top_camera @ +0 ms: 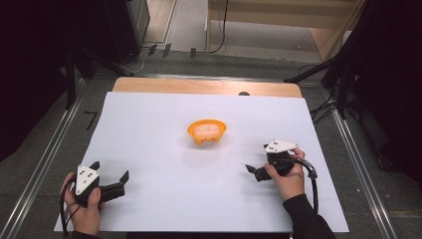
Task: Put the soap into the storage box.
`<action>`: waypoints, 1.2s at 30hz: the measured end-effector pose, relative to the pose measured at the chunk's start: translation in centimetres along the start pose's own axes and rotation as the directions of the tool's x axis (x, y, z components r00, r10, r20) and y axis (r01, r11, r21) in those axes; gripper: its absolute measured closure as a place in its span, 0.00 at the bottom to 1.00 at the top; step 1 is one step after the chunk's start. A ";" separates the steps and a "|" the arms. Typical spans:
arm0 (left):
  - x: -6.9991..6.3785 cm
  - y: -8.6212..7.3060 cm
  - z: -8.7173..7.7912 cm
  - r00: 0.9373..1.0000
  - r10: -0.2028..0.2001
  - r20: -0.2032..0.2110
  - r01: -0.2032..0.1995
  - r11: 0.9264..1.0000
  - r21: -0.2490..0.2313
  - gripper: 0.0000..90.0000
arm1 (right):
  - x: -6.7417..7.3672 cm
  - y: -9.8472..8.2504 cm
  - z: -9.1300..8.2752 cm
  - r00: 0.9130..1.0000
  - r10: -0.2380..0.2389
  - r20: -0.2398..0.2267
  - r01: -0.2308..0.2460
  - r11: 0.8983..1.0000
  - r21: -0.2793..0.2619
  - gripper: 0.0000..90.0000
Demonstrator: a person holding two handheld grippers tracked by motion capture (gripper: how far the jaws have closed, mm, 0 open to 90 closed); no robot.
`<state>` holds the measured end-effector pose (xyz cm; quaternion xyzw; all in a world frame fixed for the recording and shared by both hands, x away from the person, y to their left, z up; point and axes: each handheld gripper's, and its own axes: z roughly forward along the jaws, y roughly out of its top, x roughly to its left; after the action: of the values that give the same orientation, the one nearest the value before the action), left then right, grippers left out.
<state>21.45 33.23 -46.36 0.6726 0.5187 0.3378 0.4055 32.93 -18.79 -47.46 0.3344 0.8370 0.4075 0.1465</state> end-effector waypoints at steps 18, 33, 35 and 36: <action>0.1 0.0 -0.1 1.000 -0.004 0.004 0.004 1.000 -0.006 0.00 | -0.4 -4.5 -4.5 0.992 0.101 0.071 -0.097 0.993 -0.067 0.00; 0.1 0.0 -0.1 1.000 -0.004 0.005 0.005 1.000 -0.008 0.00 | -1.4 -8.6 -9.3 0.979 0.163 0.118 -0.153 0.984 -0.091 0.00; 0.1 0.0 -0.1 1.000 -0.003 0.003 0.003 1.000 -0.008 0.00 | -1.5 -9.1 -9.9 0.977 0.172 0.123 -0.161 0.983 -0.093 0.00; 0.1 0.0 -0.1 1.000 -0.002 0.003 0.002 1.000 -0.007 0.00 | -1.6 -9.4 -10.2 0.976 0.174 0.129 -0.162 0.982 -0.095 0.00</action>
<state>21.34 33.32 -46.33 0.6709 0.5177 0.3383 0.4091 24.66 -30.03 -48.43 0.4248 0.7758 0.4295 0.1825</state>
